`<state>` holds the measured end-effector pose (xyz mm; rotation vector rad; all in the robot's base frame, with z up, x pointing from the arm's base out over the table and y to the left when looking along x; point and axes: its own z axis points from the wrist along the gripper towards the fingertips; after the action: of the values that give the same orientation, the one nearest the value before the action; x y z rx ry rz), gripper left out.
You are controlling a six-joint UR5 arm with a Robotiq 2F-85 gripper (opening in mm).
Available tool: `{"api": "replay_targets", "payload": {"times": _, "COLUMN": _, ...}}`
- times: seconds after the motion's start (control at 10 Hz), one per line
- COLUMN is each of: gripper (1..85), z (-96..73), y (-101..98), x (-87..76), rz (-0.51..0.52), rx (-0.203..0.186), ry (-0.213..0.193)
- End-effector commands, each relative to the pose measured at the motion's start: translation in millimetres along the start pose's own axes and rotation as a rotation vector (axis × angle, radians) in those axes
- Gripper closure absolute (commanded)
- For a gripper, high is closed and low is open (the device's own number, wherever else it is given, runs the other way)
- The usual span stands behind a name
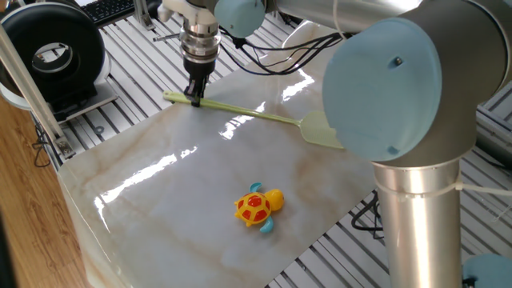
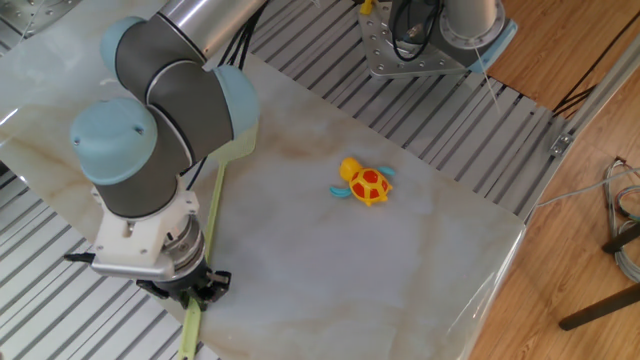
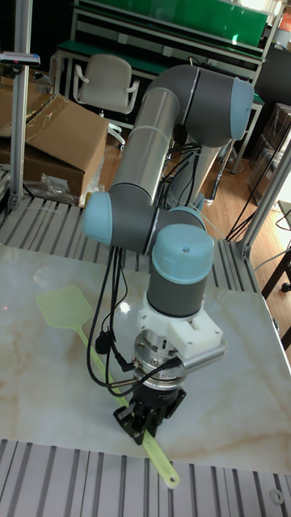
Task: Swat with a flyswatter
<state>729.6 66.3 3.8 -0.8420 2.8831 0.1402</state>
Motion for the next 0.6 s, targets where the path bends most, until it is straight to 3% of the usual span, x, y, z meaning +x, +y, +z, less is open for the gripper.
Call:
{"api": "replay_targets", "payload": {"times": 0.0, "gripper": 84.3, "z": -25.4, "y": 5.9, "x": 6.5, "rz": 0.035, "rx": -0.031, "ry": -0.001}}
{"api": "replay_targets", "payload": {"times": 0.2, "gripper": 84.3, "z": -48.6, "y": 9.5, "x": 10.0, "rz": 0.008, "rx": 0.010, "ry": 0.031}}
{"api": "replay_targets", "payload": {"times": 0.5, "gripper": 84.3, "z": -41.9, "y": -1.8, "x": 10.2, "rz": -0.025, "rx": 0.049, "ry": 0.044}}
